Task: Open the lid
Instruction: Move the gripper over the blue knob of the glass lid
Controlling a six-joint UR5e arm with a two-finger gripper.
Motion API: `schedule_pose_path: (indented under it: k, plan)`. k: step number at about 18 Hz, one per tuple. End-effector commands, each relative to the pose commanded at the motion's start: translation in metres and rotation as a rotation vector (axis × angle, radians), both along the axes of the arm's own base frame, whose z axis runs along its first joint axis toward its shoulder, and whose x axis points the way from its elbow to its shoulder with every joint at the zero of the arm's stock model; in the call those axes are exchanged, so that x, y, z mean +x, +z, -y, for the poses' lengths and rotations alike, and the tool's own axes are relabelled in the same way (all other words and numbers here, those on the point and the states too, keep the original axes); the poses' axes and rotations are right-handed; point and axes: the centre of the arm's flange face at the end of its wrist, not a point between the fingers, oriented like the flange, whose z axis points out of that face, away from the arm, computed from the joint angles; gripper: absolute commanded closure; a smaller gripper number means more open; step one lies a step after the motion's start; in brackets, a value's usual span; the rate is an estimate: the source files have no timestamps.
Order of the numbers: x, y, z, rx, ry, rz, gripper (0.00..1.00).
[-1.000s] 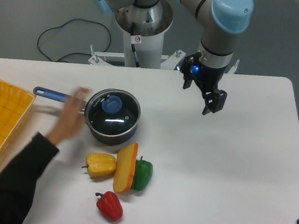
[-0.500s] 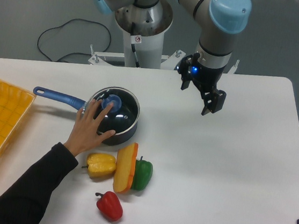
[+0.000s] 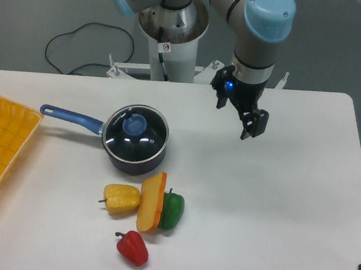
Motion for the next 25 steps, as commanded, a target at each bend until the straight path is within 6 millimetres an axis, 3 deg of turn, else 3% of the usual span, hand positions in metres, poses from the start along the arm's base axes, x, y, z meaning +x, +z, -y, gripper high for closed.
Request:
schedule_pose_path:
  k: [7,9,11,14,18,21,25]
  plan:
    - [0.011,-0.002,-0.015,-0.013,-0.031,-0.01,0.0]
    - [0.033,-0.006,-0.032,-0.037,-0.041,-0.005,0.0]
    - [0.067,-0.031,-0.045,-0.071,0.023,0.028,0.0]
    - [0.103,-0.035,-0.068,-0.081,0.104,0.024,0.0]
    - [0.151,-0.044,-0.091,-0.121,0.065,0.016,0.0]
    - [0.188,-0.061,-0.096,-0.158,0.12,0.021,0.0]
    - [0.206,-0.076,-0.09,-0.198,0.122,0.011,0.0]
